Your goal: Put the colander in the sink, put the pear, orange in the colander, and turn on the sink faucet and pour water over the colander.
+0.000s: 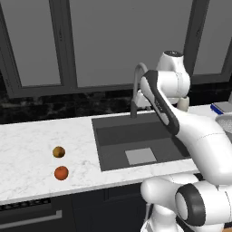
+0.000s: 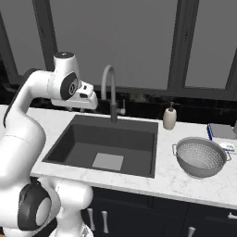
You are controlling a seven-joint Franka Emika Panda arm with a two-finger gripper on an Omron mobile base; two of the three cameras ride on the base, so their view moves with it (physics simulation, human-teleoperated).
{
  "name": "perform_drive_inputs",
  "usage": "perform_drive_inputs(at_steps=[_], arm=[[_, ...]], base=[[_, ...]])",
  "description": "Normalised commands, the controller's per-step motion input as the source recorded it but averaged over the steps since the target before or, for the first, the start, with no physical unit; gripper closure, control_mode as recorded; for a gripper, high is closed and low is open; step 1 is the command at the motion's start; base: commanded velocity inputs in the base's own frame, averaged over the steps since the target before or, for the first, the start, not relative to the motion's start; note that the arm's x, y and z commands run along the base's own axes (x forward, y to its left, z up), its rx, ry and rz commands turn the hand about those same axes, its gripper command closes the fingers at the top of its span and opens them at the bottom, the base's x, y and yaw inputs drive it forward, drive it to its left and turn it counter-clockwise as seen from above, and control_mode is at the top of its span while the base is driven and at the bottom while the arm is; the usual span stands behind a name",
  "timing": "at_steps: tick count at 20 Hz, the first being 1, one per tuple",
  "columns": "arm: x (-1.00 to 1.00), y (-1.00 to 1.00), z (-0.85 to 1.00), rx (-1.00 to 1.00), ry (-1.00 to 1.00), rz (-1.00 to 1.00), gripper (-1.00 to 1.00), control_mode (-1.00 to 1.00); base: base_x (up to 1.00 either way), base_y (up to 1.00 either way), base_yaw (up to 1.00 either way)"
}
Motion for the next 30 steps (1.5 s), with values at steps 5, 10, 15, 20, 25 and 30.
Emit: perform_drive_inputs(at_steps=[5,10,15,20,25,30], arm=[[-0.32,-0.45,0.0,0.02,-0.08,0.01,-1.0,-1.0],[-0.68,-1.0,0.0,0.13,-0.25,0.08,-1.0,-1.0],[-0.71,-1.0,-0.15,0.09,-0.13,0.1,-1.0,-1.0],[-0.25,-1.0,-0.22,0.0,0.0,0.13,-1.0,-1.0],[0.0,-1.0,-0.09,-0.05,0.04,0.13,-1.0,-1.0],[0.09,-0.95,-0.11,-0.17,0.21,0.14,-1.0,-1.0]], base=[[0.0,0.0,0.0],[0.0,0.0,0.0],[0.0,0.0,0.0],[0.0,0.0,0.0],[0.0,0.0,0.0],[0.0,0.0,0.0]])
